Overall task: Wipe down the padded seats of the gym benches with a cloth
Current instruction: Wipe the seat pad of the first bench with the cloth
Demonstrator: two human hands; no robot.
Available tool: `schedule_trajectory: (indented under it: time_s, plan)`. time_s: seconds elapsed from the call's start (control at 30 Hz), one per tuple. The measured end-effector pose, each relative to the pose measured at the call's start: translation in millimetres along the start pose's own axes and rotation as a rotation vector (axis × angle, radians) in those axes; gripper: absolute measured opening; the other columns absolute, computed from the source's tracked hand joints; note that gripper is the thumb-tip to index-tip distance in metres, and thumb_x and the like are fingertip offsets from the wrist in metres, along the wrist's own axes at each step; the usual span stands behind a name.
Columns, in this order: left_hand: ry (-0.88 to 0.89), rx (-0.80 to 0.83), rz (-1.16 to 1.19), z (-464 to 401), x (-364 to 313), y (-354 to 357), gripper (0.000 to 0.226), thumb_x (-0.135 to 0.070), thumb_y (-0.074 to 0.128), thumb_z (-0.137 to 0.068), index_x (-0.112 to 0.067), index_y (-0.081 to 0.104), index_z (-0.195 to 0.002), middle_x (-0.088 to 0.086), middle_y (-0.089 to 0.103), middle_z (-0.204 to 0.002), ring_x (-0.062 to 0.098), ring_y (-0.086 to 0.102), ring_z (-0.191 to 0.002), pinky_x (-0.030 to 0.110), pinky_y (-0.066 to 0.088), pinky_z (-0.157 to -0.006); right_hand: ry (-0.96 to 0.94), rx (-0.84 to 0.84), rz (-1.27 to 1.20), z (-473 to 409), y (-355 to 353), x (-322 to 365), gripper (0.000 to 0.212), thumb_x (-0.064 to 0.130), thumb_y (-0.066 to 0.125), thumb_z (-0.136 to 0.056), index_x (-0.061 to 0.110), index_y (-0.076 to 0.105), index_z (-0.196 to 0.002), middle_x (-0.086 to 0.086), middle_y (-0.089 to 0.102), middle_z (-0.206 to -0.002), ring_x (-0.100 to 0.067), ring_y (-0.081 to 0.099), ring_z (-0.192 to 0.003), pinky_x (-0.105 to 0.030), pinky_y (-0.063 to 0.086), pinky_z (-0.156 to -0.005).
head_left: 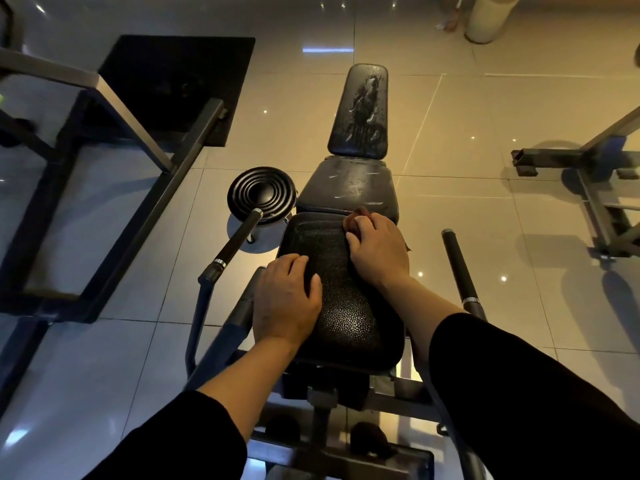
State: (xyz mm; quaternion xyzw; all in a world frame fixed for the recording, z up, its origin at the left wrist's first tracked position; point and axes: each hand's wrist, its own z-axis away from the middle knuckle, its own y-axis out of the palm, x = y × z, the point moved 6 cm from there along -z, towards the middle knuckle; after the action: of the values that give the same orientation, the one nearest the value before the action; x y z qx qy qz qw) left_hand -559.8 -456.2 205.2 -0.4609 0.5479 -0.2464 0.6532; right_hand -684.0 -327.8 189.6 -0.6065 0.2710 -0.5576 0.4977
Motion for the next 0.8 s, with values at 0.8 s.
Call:
schedule_trajectory:
  time_s: [0.8]
  plan:
    - [0.015,-0.071,-0.054,0.0,-4.6,-1.5,0.041,-0.032,0.05,-0.088,-0.007,0.064,-0.116,0.011,0.065,-0.109,0.027,0.061,-0.1,0.042,0.053,-0.085,-0.172,0.122,0.116,17.7,10.4,16.5,0.05,0.04,0.04,-0.101,0.015,0.039,-0.143,-0.019,0.035,-0.15,-0.034,0.028,-0.139,-0.046,0.021,-0.117]
